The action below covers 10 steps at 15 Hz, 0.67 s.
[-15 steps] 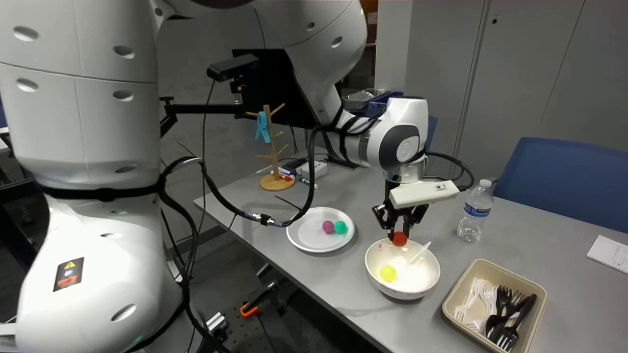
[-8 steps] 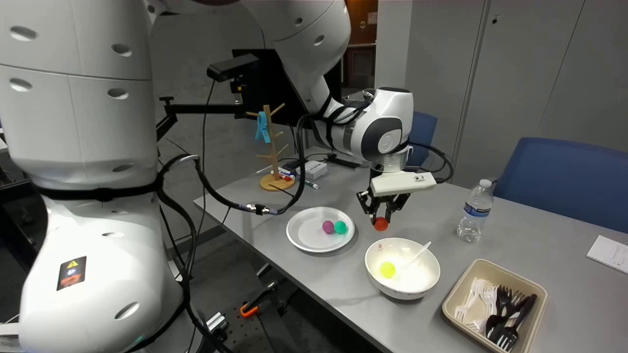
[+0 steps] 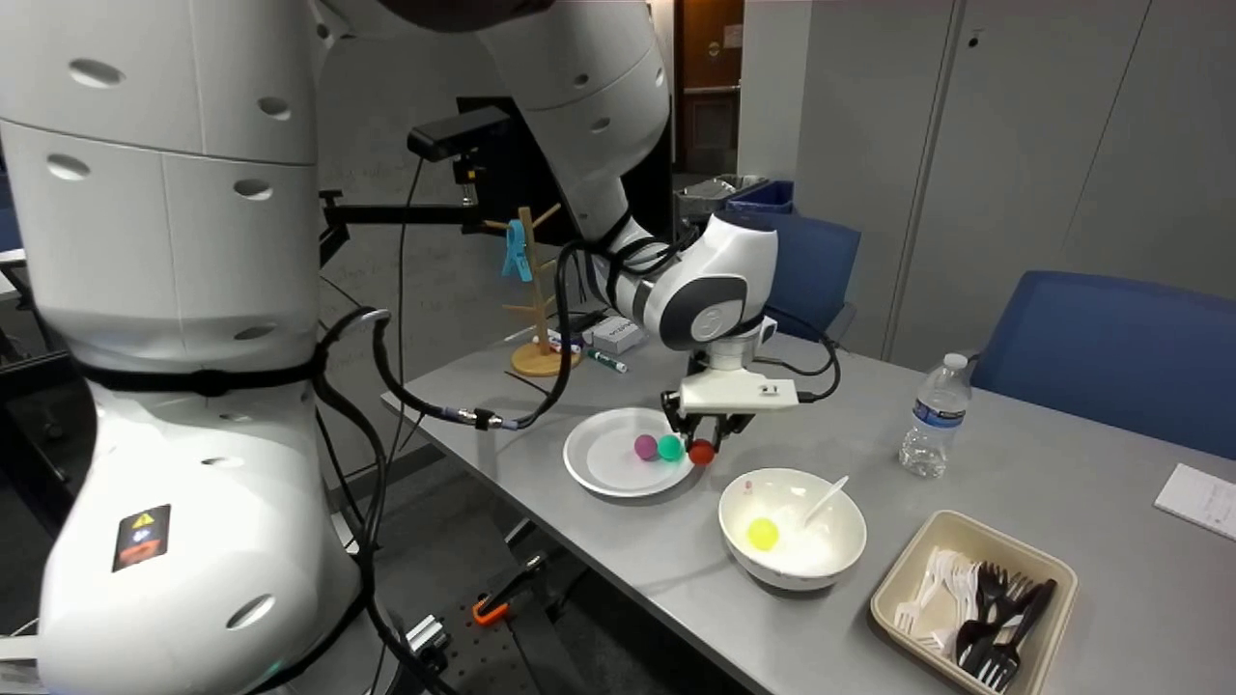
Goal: Move the balls from the bowl to the plate
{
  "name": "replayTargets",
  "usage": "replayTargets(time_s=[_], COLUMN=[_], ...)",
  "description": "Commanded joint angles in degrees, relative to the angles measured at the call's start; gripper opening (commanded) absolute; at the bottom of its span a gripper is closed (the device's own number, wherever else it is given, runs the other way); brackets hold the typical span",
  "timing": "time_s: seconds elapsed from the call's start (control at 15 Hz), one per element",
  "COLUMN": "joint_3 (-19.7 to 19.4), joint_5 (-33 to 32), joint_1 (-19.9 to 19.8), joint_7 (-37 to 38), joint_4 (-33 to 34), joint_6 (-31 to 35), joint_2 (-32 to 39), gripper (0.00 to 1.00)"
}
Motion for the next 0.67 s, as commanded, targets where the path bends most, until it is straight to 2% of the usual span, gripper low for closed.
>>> replayTargets(time_s=[0.0,0.53,0.6], joint_3=[3.06,8.84,9.15], joint_5=[3.27,2.06,1.90], joint_1=[-0.38,-2.03,-2.22], joint_7=[-0.48,0.04,0.13], joint_4=[-0.98,0.08,0.16], joint_6=[5.62,9.76,9.54], joint_2=[3.13,8.16,8.19], gripper=[0.14,0.14,0.56])
